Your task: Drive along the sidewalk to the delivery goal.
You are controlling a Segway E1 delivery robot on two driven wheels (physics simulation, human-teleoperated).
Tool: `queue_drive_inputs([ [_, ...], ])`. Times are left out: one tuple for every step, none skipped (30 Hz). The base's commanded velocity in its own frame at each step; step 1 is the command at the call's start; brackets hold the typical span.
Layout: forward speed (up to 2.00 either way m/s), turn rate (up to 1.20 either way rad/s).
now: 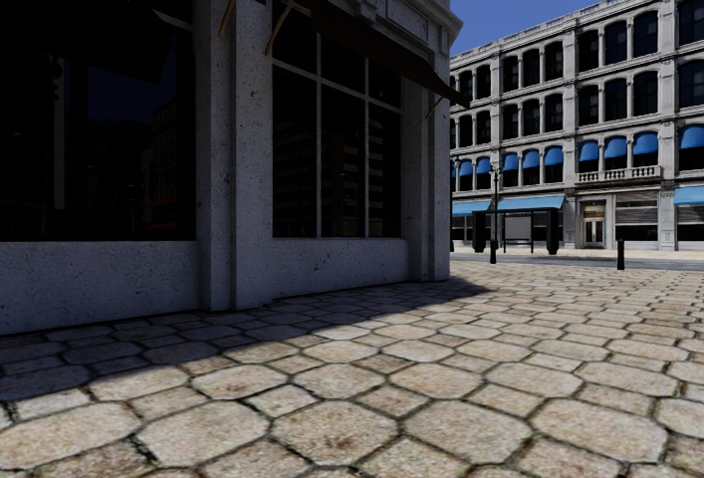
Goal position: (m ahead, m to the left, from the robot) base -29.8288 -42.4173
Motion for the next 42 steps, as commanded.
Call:
queue_drive_inputs([
  [0.61,0.00],
  [0.61,0.00],
  [0.92,-0.15],
  [1.17,-0.39],
  [1.30,-0.53],
  [1.30,-0.53],
  [1.36,-0.57],
  [1.38,-0.58],
  [1.38,-0.58],
  [1.38,-0.58],
  [1.38,-0.58],
  [1.38,-0.58],
  [1.38,-0.58],
  [1.38,-0.59],
  [1.38,-0.60],
  [1.38,-0.67],
  [1.38,-0.72],
  [1.38,-0.74],
  [1.38,-0.74],
  [1.38,-0.74],
  [1.39,-0.74],
  [1.50,-0.74],
  [1.50,-0.74],
  [1.54,-0.74],
  [1.57,-0.77],
  [1.57,-0.84],
  [1.58,-0.91],
  [1.58,-0.93],
  [1.58,-0.93],
  [1.58,-0.94],
  [1.58,-0.98],
  [1.58,-1.07],
  [1.58,-1.07],
  [1.58,-1.12],
  [1.58,-1.13],
  [1.58,-1.13],
  [1.58,-1.13],
  [1.58,-1.13],
  [1.58,-1.14],
  [1.58,-1.14],
  [1.58,-1.14],
  [1.58,-1.14],
])
